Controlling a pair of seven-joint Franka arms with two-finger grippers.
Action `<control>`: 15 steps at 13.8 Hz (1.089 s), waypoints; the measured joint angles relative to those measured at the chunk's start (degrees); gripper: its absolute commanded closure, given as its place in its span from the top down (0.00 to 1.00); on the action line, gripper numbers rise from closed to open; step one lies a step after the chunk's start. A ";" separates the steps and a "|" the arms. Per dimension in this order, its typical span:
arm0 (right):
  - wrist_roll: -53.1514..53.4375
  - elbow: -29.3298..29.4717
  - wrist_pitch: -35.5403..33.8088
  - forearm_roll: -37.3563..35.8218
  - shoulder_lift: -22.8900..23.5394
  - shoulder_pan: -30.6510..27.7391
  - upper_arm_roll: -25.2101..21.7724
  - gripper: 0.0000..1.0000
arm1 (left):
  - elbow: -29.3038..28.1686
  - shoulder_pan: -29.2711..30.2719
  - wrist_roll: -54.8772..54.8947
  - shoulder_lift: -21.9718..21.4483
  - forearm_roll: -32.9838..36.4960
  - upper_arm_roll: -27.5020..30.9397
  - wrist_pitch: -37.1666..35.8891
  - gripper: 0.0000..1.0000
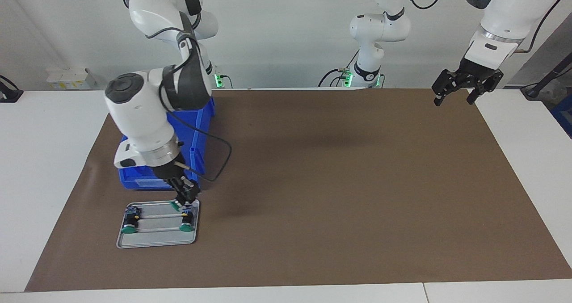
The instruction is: Place and press button with both arms
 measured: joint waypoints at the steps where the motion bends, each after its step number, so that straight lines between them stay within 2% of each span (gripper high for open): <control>1: 7.31 0.00 0.00 -0.70 0.00 2.89 0.04 0.00 | 0.00 0.00 0.00 0.00 0.00 0.00 0.00 1.00; 5: 32.96 -0.05 0.62 -2.07 0.58 11.47 0.12 0.00 | 0.00 0.00 0.00 0.00 0.00 0.00 0.00 1.00; 8: 43.46 -0.34 0.79 -3.00 2.90 15.93 0.19 0.00 | 0.00 0.00 0.00 0.00 0.00 0.00 0.00 1.00; 11: 55.04 0.14 6.52 -5.18 8.06 21.59 0.21 0.00 | 0.00 0.00 0.00 0.00 0.00 0.00 0.00 1.00; 15: 60.83 0.86 12.02 -5.45 12.17 25.41 0.19 0.00 | 0.00 0.00 0.00 0.00 0.00 -0.02 -0.03 1.00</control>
